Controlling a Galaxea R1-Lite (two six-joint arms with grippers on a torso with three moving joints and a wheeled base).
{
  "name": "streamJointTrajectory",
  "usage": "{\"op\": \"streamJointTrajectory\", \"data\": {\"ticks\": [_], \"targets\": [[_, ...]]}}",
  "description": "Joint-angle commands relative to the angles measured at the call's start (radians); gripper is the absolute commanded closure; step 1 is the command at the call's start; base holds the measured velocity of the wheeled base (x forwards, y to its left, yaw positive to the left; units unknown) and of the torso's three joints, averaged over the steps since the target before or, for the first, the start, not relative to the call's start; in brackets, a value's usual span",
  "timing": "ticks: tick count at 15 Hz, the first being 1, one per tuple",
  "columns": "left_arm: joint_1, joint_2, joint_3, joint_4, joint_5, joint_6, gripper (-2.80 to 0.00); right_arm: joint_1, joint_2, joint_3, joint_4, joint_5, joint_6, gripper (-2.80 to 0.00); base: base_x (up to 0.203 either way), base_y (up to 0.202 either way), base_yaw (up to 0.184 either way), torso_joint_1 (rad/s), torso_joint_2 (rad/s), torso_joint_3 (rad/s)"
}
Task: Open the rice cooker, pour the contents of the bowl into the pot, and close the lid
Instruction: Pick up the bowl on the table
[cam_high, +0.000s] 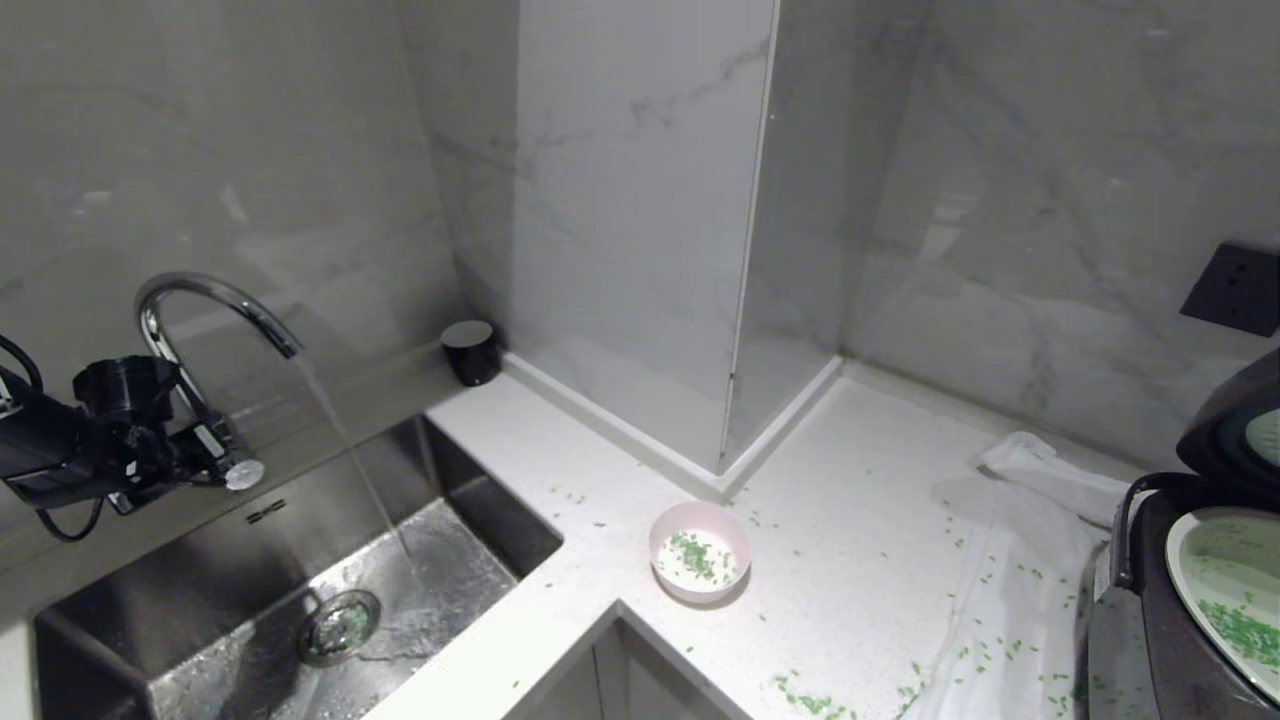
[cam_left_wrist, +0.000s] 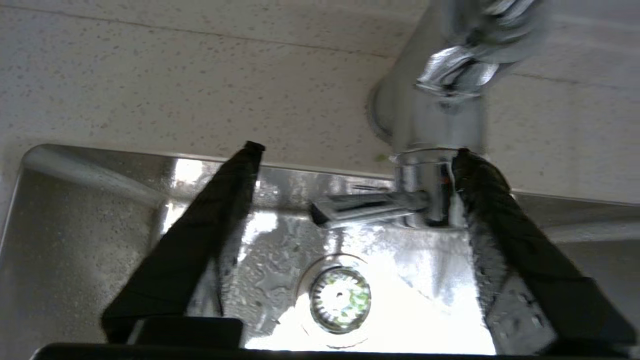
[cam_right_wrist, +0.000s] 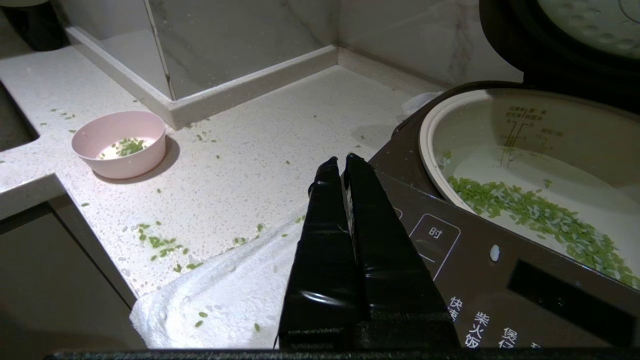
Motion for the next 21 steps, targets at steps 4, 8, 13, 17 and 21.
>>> {"op": "streamJointTrajectory", "data": {"ticks": [4,8,13,17,21], "targets": [[-0.046,-0.139,0.112,0.031,-0.009,-0.016,-2.80,0.000,0.000,0.002,0.000,0.001,-0.002,0.00,0.000,0.000,0.000,0.000,0.00,0.000],[-0.048,-0.176,0.199,0.025,-0.023,-0.014,-2.80,0.000,-0.001,0.002,0.000,0.001,-0.002,0.00,0.000,0.000,0.000,0.000,0.00,0.000],[-0.120,-0.297,0.350,0.024,-0.097,-0.013,-2.80,0.000,0.000,0.002,0.001,0.001,-0.001,0.00,0.000,0.000,0.000,0.000,0.00,0.000],[-0.242,-0.347,0.457,0.023,-0.115,-0.009,-2.80,0.000,0.000,0.002,0.001,0.001,-0.002,0.00,0.000,0.000,0.000,0.000,0.00,0.000],[-0.377,-0.439,0.529,0.029,-0.141,-0.008,-2.80,0.000,0.000,0.002,0.000,0.001,-0.002,0.00,0.000,0.000,0.000,0.000,0.00,0.000]]}}
